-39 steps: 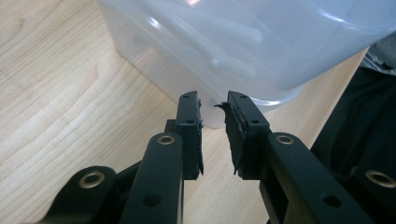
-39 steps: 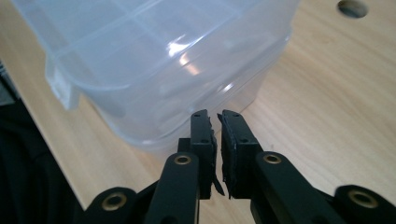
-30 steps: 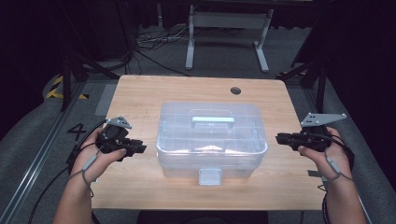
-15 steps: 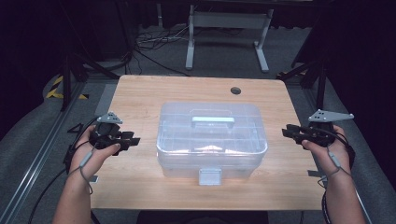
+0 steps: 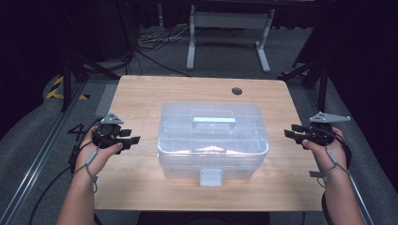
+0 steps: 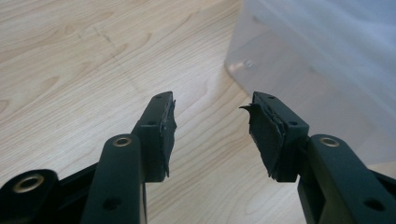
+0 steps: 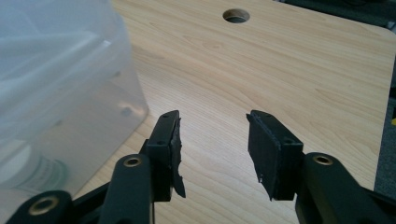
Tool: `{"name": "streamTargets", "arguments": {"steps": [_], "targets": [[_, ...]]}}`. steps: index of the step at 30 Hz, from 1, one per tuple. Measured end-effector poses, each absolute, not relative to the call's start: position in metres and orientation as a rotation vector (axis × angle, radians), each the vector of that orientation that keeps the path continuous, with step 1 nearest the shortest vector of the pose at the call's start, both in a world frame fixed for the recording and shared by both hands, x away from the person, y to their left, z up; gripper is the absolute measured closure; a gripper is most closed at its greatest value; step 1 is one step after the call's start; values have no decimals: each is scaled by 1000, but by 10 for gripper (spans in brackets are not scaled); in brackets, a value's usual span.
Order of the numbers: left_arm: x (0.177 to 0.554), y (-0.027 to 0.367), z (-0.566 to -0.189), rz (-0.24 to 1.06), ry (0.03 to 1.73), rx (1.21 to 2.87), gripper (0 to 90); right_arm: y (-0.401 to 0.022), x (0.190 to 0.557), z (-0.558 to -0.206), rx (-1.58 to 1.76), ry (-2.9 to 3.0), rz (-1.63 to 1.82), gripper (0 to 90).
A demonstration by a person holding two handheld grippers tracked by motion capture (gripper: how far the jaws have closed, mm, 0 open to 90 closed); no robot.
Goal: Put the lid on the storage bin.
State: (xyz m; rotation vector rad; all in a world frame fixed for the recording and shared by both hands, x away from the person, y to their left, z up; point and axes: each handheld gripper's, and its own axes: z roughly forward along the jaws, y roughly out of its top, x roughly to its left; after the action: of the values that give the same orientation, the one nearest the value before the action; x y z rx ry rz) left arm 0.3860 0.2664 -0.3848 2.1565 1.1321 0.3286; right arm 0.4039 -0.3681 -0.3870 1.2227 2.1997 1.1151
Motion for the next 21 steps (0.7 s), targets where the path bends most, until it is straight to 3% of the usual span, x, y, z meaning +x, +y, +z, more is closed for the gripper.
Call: {"name": "streamTargets", "arguments": {"steps": [21], "targets": [[400,262,-417,349,1165,2219,434,-362,424,-434,1238,2229,1057,472]]}}
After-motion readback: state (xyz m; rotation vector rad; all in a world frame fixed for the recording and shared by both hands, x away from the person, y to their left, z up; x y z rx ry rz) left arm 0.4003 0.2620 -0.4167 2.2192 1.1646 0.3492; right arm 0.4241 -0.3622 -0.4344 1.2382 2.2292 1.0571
